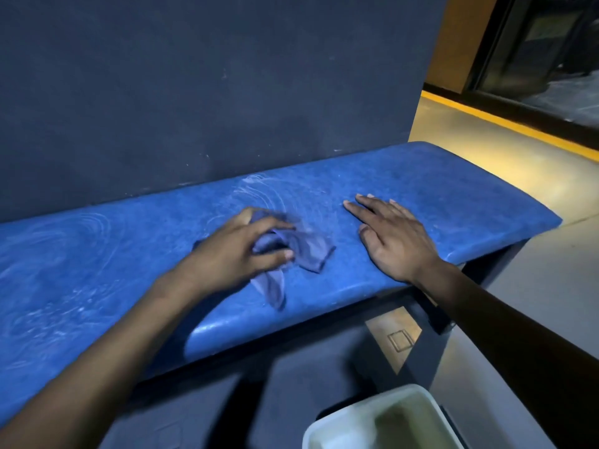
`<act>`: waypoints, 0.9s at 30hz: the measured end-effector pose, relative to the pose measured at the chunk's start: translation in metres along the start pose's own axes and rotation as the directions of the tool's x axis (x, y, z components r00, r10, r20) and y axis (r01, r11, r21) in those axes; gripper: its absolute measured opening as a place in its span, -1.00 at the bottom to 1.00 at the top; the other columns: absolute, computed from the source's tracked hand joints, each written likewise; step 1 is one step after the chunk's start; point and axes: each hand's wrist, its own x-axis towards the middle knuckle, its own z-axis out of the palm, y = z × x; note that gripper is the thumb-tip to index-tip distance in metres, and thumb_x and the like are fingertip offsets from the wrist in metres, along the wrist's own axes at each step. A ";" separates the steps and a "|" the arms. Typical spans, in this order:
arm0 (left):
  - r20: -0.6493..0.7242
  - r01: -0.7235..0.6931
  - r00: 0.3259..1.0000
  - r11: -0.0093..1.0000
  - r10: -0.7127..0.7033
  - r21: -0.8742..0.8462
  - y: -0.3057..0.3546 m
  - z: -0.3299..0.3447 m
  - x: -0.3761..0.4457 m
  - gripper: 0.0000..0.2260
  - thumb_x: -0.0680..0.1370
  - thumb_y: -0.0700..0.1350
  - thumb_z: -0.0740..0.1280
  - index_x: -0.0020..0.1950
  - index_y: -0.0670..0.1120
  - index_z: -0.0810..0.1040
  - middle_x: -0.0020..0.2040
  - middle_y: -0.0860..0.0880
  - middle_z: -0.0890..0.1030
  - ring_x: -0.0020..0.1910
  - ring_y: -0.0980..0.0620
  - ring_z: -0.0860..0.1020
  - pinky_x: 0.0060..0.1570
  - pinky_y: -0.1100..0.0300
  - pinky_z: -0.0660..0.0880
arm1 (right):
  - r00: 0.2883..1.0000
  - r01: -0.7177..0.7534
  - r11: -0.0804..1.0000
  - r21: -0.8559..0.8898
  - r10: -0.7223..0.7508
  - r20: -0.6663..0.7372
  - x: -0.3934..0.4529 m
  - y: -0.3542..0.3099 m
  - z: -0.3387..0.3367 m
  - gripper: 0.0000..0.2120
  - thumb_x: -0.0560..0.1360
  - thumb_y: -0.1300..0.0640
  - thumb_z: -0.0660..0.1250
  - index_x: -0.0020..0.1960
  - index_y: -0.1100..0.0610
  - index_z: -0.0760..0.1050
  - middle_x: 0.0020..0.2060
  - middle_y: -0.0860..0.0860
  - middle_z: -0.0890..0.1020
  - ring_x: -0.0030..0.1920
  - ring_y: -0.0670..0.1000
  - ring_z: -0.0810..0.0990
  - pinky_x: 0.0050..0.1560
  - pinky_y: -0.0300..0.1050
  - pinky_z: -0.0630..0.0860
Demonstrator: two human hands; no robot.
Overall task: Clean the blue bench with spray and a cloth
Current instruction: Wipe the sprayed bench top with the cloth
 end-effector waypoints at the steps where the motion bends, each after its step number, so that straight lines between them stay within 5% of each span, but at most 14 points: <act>1: -0.011 0.043 0.999 0.999 -0.043 0.027 -0.015 -0.006 0.007 -0.44 0.50 0.34 0.29 0.37 0.04 0.57 0.24 0.12 0.53 0.31 0.04 0.47 0.26 0.32 0.31 | 1.000 0.000 1.000 0.000 0.000 0.001 0.000 0.000 0.000 -0.33 0.54 -0.13 -0.18 0.60 -0.08 0.24 0.59 -0.04 0.29 0.60 -0.04 0.16 0.60 -0.03 -0.02; 6: -0.156 0.462 0.880 0.886 -0.449 0.052 -0.037 0.011 0.081 -0.53 0.57 0.25 0.36 0.42 0.07 0.52 0.27 -0.22 0.48 0.35 -0.23 0.49 0.31 0.04 0.41 | 1.000 -0.011 1.000 0.014 0.011 0.006 -0.001 -0.002 -0.002 -0.40 0.58 -0.07 -0.11 0.61 -0.09 0.23 0.60 -0.05 0.27 0.61 -0.06 0.13 0.60 -0.07 -0.07; 9: -0.107 0.349 0.933 0.937 -0.345 0.028 0.000 0.027 0.078 -0.37 0.44 0.42 0.39 0.41 0.13 0.50 0.29 -0.19 0.46 0.38 -0.20 0.45 0.40 0.00 0.42 | 1.000 -0.012 1.000 0.023 0.012 0.000 -0.002 -0.002 -0.002 -0.36 0.55 -0.08 -0.13 0.59 -0.04 0.27 0.60 -0.04 0.28 0.60 -0.05 0.15 0.59 -0.07 -0.06; 14: 0.020 0.060 0.998 0.998 -0.060 -0.015 0.011 0.015 0.013 -0.38 0.44 0.46 0.26 0.41 0.18 0.52 0.33 0.10 0.52 0.37 0.07 0.43 0.38 0.17 0.37 | 1.000 -0.005 1.000 0.017 0.005 -0.002 -0.001 -0.001 -0.002 -0.38 0.57 -0.07 -0.13 0.60 -0.06 0.25 0.59 -0.03 0.28 0.61 -0.04 0.15 0.60 -0.05 -0.04; 19: -0.127 0.315 0.945 0.941 -0.300 0.122 -0.051 0.003 0.057 -0.40 0.44 0.49 0.24 0.32 0.16 0.54 0.26 -0.12 0.57 0.32 -0.16 0.49 0.30 0.01 0.46 | 1.000 -0.011 1.000 0.014 0.010 0.007 0.001 0.001 0.001 -0.41 0.59 -0.06 -0.10 0.61 -0.10 0.21 0.61 -0.06 0.25 0.61 -0.07 0.10 0.61 -0.07 -0.08; 22: -0.267 0.439 0.879 0.888 -0.395 0.134 -0.047 0.025 0.090 -0.52 0.58 0.31 0.32 0.40 0.08 0.53 0.25 -0.24 0.50 0.33 -0.26 0.47 0.24 -0.06 0.44 | 1.000 -0.012 1.000 0.018 0.012 0.003 0.002 0.003 0.001 -0.40 0.58 -0.08 -0.12 0.60 -0.11 0.22 0.60 -0.06 0.26 0.61 -0.06 0.12 0.60 -0.06 -0.07; 27: -0.193 0.421 0.901 0.889 -0.388 0.179 -0.001 0.023 0.067 -0.55 0.57 0.29 0.35 0.34 0.06 0.54 0.28 -0.21 0.50 0.30 -0.27 0.49 0.22 -0.02 0.40 | 1.000 -0.014 1.000 0.000 0.014 0.016 0.004 0.003 0.000 -0.33 0.52 -0.15 -0.19 0.60 -0.13 0.23 0.59 -0.05 0.28 0.60 -0.02 0.17 0.59 -0.01 -0.02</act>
